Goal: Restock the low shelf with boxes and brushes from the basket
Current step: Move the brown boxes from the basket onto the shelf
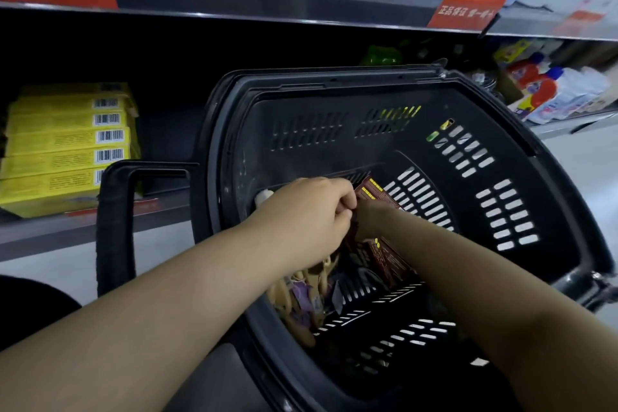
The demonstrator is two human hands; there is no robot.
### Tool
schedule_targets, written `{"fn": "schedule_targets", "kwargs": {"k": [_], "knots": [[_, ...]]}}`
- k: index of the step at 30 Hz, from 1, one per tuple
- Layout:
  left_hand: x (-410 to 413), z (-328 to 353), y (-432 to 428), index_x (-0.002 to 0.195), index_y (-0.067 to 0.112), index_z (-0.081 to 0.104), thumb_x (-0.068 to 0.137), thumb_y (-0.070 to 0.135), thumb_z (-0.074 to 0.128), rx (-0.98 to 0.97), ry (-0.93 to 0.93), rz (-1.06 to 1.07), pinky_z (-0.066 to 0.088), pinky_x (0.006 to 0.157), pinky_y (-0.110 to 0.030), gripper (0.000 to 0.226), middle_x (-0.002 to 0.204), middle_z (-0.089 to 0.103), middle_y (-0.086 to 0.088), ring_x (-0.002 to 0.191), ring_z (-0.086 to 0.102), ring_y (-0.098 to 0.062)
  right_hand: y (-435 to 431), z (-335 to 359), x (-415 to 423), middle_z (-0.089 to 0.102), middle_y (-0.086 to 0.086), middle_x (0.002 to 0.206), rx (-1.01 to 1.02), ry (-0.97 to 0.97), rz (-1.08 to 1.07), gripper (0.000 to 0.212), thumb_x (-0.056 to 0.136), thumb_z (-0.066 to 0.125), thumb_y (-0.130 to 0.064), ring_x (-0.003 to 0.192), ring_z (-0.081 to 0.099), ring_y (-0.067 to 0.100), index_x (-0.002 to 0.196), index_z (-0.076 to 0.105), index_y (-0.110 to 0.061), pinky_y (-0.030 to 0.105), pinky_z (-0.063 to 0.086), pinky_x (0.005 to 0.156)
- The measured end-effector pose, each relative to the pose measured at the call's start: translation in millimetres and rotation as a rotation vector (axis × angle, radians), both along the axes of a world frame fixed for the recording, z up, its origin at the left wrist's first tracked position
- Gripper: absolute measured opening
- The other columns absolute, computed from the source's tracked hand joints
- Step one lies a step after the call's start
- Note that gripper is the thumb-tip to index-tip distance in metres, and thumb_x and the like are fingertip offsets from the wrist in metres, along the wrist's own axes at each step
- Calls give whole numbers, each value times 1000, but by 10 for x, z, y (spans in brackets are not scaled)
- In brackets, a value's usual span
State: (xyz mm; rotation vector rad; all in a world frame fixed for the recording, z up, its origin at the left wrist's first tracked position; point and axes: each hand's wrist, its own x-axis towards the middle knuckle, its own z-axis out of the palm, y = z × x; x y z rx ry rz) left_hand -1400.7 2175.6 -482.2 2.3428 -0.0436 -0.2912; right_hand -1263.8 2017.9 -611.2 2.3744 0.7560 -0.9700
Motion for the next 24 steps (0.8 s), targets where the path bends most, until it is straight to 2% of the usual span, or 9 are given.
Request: {"fn": "schedule_targets", "kwargs": {"k": [3,7,9,12,16,19,21,22,24], "knots": [[15,-46,-7,109,30,56,95,25,41,-9,38,30,40,98,-44,21,104,57,19,107,51,-8,-111,287,169,46,-3,66,2,60,-198,29,77,67,-29,79,51,20,61,47,-15,20,37,51],[65,-134,-12,132,23,41,95,26,45,-6,136,106,38,103,-40,37,130,49,3,117,49,-16,-190,796,351,60,-8,77,374,291,-423,13,80,68,-19,78,60,12,89,63,-12,18,46,59],[101,-162,-7,139,19,32,94,29,49,-50,208,176,41,101,-39,49,137,44,-4,118,49,-21,-160,1022,302,66,-2,83,636,496,-564,23,80,62,-1,74,64,6,102,66,-6,14,50,61],[122,-155,5,136,17,34,92,31,55,-250,328,248,50,87,-35,50,125,56,-4,106,58,-20,-117,1216,222,69,3,94,886,750,-593,28,75,54,-1,89,66,11,101,63,-8,19,52,77],[107,-140,22,115,20,44,88,31,63,-413,339,323,54,75,-32,35,105,66,-4,88,66,-19,-71,1217,205,68,3,99,1064,878,-629,33,77,55,-1,94,66,11,108,59,-9,22,54,81],[113,-147,35,112,19,44,88,32,63,-454,306,414,55,78,-37,33,106,65,-6,88,66,-23,-80,985,195,63,6,106,1170,875,-792,28,83,60,-18,98,63,16,110,57,-13,31,53,91],[117,-155,50,108,19,43,88,34,62,-483,287,471,55,76,-37,32,103,65,-7,86,66,-24,-103,722,199,61,9,113,1111,731,-931,32,85,57,-33,102,62,20,112,57,-15,32,51,91],[118,-155,57,109,19,43,89,35,61,-493,281,486,55,74,-35,32,100,65,-5,84,66,-23,-127,574,182,60,8,115,1004,567,-905,31,87,55,-37,103,61,21,111,57,-17,30,50,88],[121,-162,65,110,19,42,89,35,60,-517,281,498,54,68,-32,32,97,65,-3,80,67,-20,-228,232,136,56,4,114,551,244,-553,30,93,51,-38,110,57,24,114,55,-16,26,43,84]]}}
